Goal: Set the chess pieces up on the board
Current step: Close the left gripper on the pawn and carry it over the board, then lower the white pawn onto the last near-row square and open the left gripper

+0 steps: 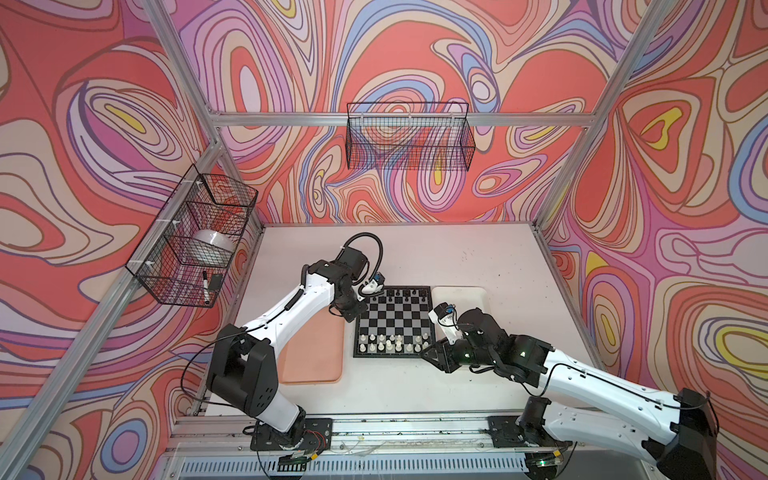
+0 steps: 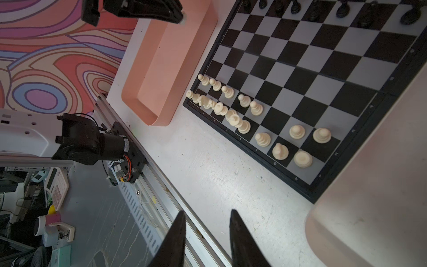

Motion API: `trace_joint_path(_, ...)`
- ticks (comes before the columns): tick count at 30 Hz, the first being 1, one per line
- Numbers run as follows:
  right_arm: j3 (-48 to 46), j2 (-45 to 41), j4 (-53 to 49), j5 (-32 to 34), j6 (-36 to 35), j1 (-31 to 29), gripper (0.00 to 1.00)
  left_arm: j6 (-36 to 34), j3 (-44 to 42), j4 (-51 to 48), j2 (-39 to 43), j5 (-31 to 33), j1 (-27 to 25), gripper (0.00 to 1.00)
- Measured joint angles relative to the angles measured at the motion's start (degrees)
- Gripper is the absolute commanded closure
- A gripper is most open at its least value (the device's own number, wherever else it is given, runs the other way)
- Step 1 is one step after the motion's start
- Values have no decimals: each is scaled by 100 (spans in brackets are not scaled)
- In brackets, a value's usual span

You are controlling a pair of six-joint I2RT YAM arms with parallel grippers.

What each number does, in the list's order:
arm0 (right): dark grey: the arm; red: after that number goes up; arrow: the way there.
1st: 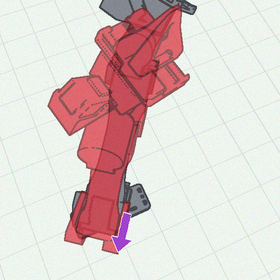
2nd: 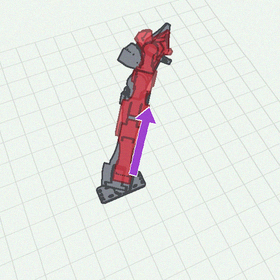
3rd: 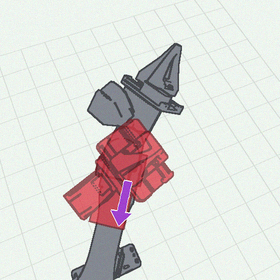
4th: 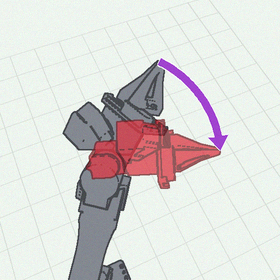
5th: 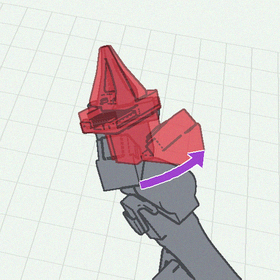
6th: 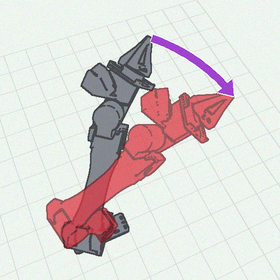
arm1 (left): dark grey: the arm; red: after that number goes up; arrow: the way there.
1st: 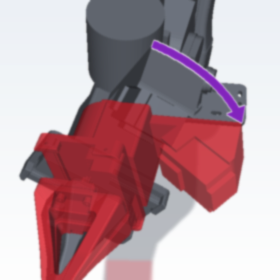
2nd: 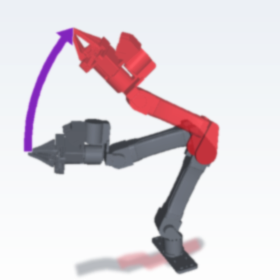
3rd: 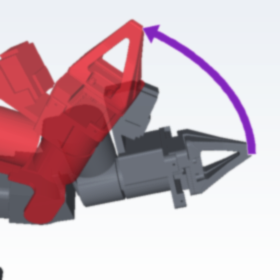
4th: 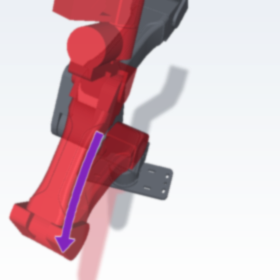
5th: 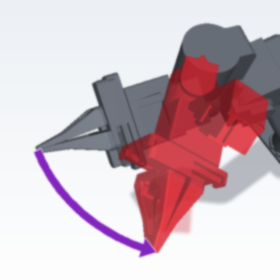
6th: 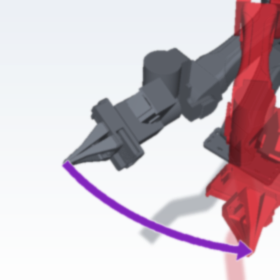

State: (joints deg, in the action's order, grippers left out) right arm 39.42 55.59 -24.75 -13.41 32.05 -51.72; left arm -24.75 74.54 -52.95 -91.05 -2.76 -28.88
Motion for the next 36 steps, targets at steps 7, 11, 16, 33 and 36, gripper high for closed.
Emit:
trace_joint_path(7,-122,-446,-223,120,105,2,68,212,977,-131,-844,26,-962,94)
trace_joint_path(11,-151,-739,-411,219,175,2,68,256,1390,-173,-1290,24,-1410,94)
trace_joint_path(16,-162,-1062,-669,334,284,2,68,262,1626,-197,-1611,-2,-1746,94)
trace_joint_path(33,-214,-1235,-1003,560,450,0,68,400,1325,-37,-1856,-302,-1954,94)
trace_joint_path(36,-214,-1217,-1001,564,450,2,68,402,1263,0,-1945,-328,-1991,94)
